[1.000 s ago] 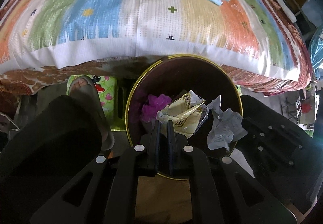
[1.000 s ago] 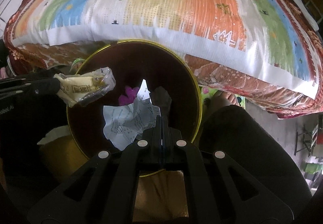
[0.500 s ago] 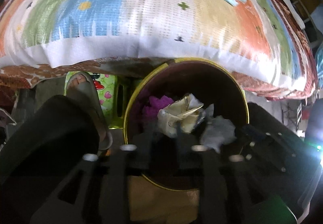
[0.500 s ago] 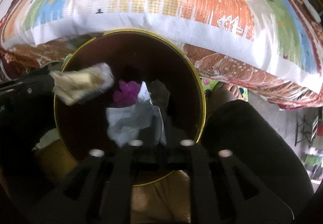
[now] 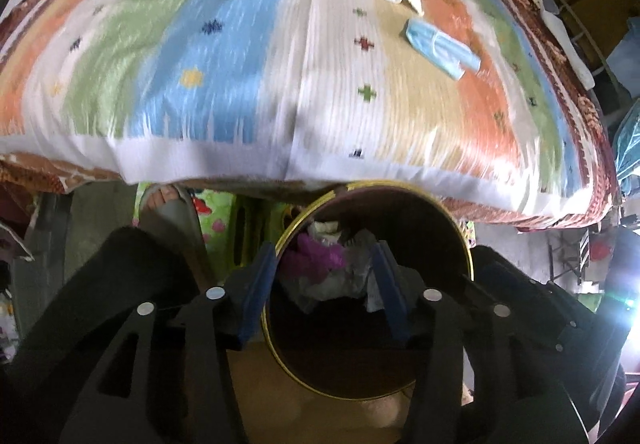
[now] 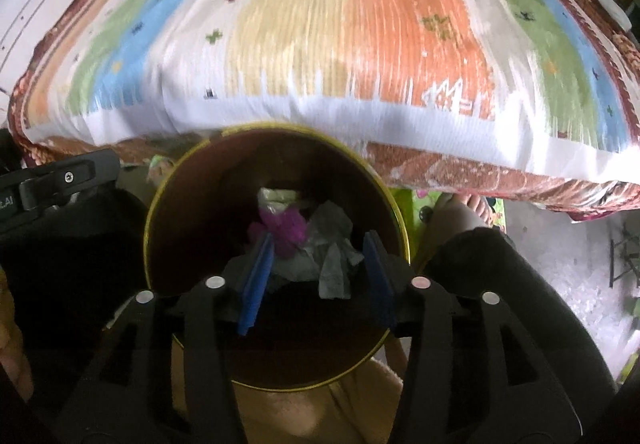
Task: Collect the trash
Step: 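Move both open grippers back toward the blue face mask and white tissue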
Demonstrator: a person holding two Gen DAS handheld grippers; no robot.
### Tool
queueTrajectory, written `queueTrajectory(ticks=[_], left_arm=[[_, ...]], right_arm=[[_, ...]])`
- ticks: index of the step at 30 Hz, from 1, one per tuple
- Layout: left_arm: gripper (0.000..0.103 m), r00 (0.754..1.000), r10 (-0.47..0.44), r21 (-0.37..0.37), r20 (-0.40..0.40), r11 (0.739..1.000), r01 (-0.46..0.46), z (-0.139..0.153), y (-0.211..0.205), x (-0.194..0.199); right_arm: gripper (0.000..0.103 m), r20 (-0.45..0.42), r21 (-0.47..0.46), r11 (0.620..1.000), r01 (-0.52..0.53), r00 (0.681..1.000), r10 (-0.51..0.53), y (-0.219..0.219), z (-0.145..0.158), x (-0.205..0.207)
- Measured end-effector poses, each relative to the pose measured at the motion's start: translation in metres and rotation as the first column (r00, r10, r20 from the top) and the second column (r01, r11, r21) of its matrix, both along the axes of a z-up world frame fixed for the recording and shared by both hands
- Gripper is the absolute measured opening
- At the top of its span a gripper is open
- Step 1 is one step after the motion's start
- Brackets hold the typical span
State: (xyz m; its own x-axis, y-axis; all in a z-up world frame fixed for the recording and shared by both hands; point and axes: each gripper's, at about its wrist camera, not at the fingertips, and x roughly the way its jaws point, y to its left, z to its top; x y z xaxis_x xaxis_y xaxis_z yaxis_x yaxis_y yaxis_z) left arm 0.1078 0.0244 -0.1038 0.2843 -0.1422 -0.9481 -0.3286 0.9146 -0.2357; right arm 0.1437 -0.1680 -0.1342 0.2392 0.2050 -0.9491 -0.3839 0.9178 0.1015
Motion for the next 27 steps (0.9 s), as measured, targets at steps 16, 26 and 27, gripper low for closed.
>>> queueTrajectory(ticks=[16, 26, 27], left_arm=[[0.077, 0.992, -0.001, 0.061, 0.127, 0.998, -0.007, 0.04, 0.027, 0.032], [0.088, 0.983, -0.029, 0.094, 0.182, 0.995, 0.012, 0.049, 0.031, 0.06], [0.089, 0.981, -0.03, 0.094, 0.191, 0.996, 0.012, 0.049, 0.031, 0.064]], right_arm=[[0.061, 0.13, 0.096, 0.995, 0.0, 0.991, -0.012, 0.001, 0.05, 0.039], [0.076, 0.186, 0.132, 0.991, -0.008, 0.982, -0.017, 0.007, 0.064, 0.065], [0.078, 0.189, 0.133, 0.991, -0.007, 0.982, -0.019, 0.007, 0.065, 0.067]])
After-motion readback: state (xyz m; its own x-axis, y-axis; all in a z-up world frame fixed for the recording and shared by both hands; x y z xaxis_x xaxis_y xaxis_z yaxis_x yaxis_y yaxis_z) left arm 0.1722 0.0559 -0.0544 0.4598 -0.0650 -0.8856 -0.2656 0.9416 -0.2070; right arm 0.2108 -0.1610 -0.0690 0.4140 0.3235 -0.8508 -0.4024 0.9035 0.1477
